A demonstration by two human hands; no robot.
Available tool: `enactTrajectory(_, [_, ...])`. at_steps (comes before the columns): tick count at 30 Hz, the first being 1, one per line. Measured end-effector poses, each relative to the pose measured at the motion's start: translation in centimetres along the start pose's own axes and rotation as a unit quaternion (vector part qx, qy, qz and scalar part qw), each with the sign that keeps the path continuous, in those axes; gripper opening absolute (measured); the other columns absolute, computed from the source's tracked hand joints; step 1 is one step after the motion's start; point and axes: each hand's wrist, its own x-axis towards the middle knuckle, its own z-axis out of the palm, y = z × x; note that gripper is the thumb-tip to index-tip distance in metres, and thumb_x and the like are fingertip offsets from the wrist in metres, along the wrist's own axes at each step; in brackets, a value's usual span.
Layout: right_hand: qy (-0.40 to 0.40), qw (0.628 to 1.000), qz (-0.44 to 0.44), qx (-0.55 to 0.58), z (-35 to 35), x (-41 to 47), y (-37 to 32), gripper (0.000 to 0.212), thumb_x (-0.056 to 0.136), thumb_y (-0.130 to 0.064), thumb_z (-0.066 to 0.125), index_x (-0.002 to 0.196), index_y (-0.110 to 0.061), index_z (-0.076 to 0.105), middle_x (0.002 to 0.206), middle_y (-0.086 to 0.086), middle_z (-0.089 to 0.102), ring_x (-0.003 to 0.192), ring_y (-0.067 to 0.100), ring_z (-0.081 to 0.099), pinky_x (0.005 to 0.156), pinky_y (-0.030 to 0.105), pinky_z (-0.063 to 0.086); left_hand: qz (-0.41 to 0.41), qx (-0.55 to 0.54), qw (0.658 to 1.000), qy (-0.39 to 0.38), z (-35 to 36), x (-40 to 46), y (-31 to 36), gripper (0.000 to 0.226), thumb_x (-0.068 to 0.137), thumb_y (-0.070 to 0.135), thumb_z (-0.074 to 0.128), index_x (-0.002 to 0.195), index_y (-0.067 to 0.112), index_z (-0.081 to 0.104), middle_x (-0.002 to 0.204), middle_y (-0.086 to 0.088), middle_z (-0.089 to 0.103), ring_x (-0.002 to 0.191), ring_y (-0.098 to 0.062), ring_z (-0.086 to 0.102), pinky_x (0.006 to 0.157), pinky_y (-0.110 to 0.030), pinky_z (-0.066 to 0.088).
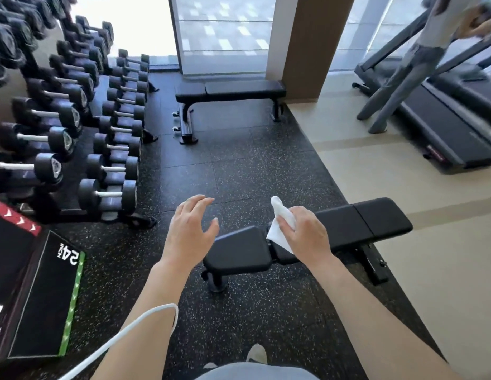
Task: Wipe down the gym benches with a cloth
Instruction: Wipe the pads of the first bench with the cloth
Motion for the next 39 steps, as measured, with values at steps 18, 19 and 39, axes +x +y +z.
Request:
enactTrajectory(18, [-0.022, 0.995, -0.096, -0.006, 0.2, 4.9, 1.4, 0.031, 0.103, -0.046, 0.055, 0.094, -0.017, 0.060, 0.083, -0.007, 0.055, 0.074, 0.015, 0.052, 0.063, 0.032, 0.039, -0.011, 0.030, 0.999, 0.014, 0.8, 0.6, 0.8, 0.051, 0.098, 0.027, 0.068, 0.147, 0.018, 0.057, 0.153, -0.002, 0.052, 0.146, -0.023, 0.041, 0.122, -0.047, 0.035])
enactTrajectory(19, [-0.022, 0.994, -0.106, -0.001, 0.1, 5.6, 1.8, 0.031, 0.103, -0.047, 0.055, 0.094, -0.017, 0.061, 0.083, -0.007, 0.055, 0.074, 0.015, 0.052, 0.063, 0.032, 0.041, -0.013, 0.037, 0.999, 0.021, 0.9, 1.0, 1.4, 0.051, 0.098, 0.027, 0.068, 0.147, 0.018, 0.058, 0.153, -0.002, 0.052, 0.145, -0.023, 0.041, 0.122, -0.047, 0.036])
enactTrajectory(39, [-0.143, 0.972, -0.167, 0.079, 4.0, 10.8, 11.0, 0.032, 0.102, -0.048, 0.054, 0.100, -0.017, 0.062, 0.087, -0.011, 0.053, 0.079, 0.013, 0.049, 0.067, 0.030, 0.035, -0.074, 0.190, 0.979, 0.010, 5.3, 1.4, 6.0, 0.053, 0.093, 0.026, 0.073, 0.144, 0.018, 0.061, 0.146, -0.003, 0.057, 0.140, -0.026, 0.049, 0.116, -0.049, 0.043])
